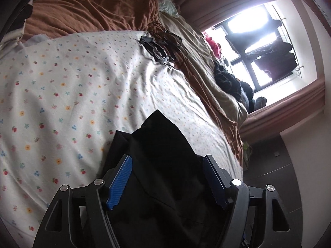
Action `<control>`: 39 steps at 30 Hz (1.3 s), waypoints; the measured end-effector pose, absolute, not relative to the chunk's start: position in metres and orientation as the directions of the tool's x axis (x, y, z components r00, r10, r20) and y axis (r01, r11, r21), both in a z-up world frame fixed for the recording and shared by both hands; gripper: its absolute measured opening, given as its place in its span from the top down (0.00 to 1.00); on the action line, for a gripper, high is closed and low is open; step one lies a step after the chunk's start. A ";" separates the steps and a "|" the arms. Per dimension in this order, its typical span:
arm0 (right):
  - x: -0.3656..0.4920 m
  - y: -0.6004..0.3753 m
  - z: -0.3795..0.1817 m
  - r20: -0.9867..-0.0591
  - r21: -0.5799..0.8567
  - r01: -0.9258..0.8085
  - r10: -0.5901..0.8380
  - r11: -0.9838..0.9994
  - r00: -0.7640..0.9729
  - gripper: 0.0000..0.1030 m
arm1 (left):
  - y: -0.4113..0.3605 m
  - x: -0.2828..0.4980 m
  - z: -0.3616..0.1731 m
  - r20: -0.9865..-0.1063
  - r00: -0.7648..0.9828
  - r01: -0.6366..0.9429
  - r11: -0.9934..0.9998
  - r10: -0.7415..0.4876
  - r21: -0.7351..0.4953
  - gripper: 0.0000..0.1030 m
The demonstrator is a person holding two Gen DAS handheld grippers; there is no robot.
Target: Fold large clothes
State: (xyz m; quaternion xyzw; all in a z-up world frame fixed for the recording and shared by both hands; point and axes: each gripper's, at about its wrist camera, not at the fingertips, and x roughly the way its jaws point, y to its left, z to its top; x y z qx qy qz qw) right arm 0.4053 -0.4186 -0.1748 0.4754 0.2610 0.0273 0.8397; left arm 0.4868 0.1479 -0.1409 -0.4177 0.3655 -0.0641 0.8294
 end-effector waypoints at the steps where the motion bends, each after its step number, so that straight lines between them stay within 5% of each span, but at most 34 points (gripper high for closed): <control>1: 0.404 -0.417 -0.175 -0.432 0.798 0.217 0.284 0.562 0.856 0.49 | 0.150 0.484 -0.143 -0.561 0.722 -0.205 0.649 -0.405 -0.733 0.30; 10: 0.389 -0.414 -0.193 -0.683 0.551 0.399 0.121 0.733 0.721 0.49 | 0.150 0.465 -0.166 -0.720 0.626 -0.270 0.784 -0.298 -0.559 0.30; 13: 0.394 -0.413 -0.205 -0.715 0.539 0.383 0.167 0.751 0.679 0.49 | 0.144 0.466 -0.180 -0.754 0.584 -0.261 0.809 -0.301 -0.526 0.37; 15: 0.398 -0.403 -0.209 -0.724 0.524 0.356 0.185 0.774 0.664 0.52 | 0.138 0.470 -0.190 -0.762 0.554 -0.241 0.812 -0.334 -0.531 0.52; 17: 0.398 -0.395 -0.205 -0.705 0.520 0.315 0.190 0.794 0.684 0.90 | 0.134 0.473 -0.200 -0.768 0.532 -0.245 0.803 -0.357 -0.543 0.77; 20: 0.398 -0.389 -0.193 -0.678 0.504 0.297 0.159 0.811 0.717 0.94 | 0.132 0.473 -0.196 -0.753 0.564 -0.234 0.809 -0.338 -0.539 0.89; 30: 0.420 -0.391 -0.194 -0.687 0.514 0.314 0.164 0.798 0.708 0.94 | 0.139 0.487 -0.204 -0.765 0.572 -0.300 0.794 -0.294 -0.529 0.96; 37: 0.400 -0.386 -0.169 -0.699 0.487 0.336 0.129 0.806 0.703 0.63 | 0.141 0.480 -0.181 -0.765 0.556 -0.303 0.778 -0.324 -0.550 0.90; 39: 0.393 -0.384 -0.158 -0.699 0.481 0.334 0.124 0.811 0.704 0.62 | 0.144 0.470 -0.173 -0.755 0.565 -0.296 0.772 -0.332 -0.562 0.89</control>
